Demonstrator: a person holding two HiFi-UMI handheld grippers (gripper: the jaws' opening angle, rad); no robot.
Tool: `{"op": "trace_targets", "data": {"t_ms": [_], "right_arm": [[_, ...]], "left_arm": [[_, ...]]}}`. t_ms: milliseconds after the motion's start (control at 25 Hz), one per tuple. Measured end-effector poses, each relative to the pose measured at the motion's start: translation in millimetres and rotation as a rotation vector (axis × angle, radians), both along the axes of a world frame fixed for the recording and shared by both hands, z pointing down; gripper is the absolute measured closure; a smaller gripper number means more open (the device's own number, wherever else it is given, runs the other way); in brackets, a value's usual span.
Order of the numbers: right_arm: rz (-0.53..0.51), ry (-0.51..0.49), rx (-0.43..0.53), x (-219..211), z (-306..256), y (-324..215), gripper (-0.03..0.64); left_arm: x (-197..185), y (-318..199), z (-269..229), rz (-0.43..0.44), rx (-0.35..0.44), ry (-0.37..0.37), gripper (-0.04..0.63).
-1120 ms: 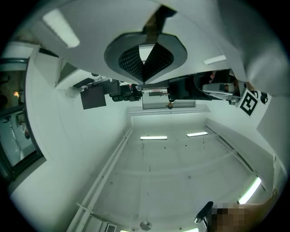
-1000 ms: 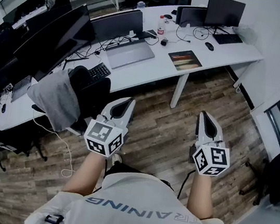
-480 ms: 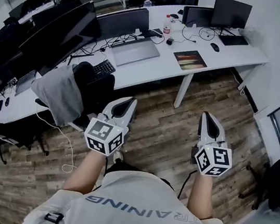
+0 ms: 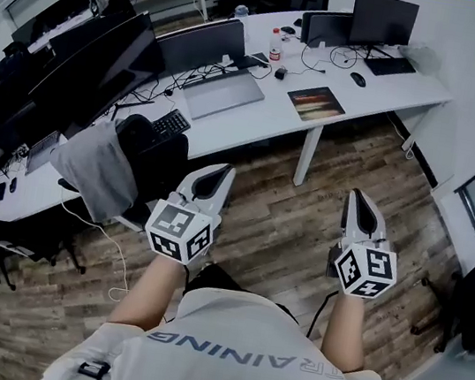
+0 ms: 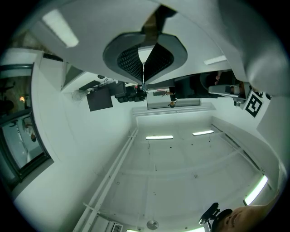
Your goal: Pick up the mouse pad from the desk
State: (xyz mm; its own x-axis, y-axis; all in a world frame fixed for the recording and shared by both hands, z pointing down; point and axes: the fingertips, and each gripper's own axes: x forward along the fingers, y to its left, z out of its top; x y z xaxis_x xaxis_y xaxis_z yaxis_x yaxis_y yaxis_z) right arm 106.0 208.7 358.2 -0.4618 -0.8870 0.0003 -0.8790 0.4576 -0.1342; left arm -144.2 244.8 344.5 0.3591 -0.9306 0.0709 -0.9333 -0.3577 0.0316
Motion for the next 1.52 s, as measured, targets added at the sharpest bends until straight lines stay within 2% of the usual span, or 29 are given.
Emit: {"op": "trace_targets", "data": {"t_ms": [280, 600, 680, 800, 920, 1160, 1520], "right_arm": [[0.034, 0.033, -0.045, 10, 12, -23, 0.606], [0.098, 0.129, -0.063, 24, 13, -82, 0.607], [0.123, 0.170, -0.054, 28, 8, -103, 0.609], [0.119, 0.196, -0.061, 23, 6, -136, 0.611], [0.109, 0.215, -0.071, 14, 6, -167, 0.611], [0.099, 0.182, -0.094, -5, 6, -226, 0.611], [0.120, 0.164, -0.146, -18, 23, -278, 0.609]], "left_arm": [[6, -27, 20, 0.033, -0.052, 0.022, 0.592], [10, -112, 32, 0.072, -0.051, 0.082, 0.592], [12, -136, 31, 0.077, -0.031, 0.061, 0.592], [11, -172, 44, 0.060, -0.027, -0.021, 0.592], [7, -203, 59, 0.063, -0.061, -0.016, 0.592], [1, -256, 60, 0.104, -0.092, 0.026, 0.592], [-7, -311, 54, 0.149, -0.085, 0.031, 0.592]]}}
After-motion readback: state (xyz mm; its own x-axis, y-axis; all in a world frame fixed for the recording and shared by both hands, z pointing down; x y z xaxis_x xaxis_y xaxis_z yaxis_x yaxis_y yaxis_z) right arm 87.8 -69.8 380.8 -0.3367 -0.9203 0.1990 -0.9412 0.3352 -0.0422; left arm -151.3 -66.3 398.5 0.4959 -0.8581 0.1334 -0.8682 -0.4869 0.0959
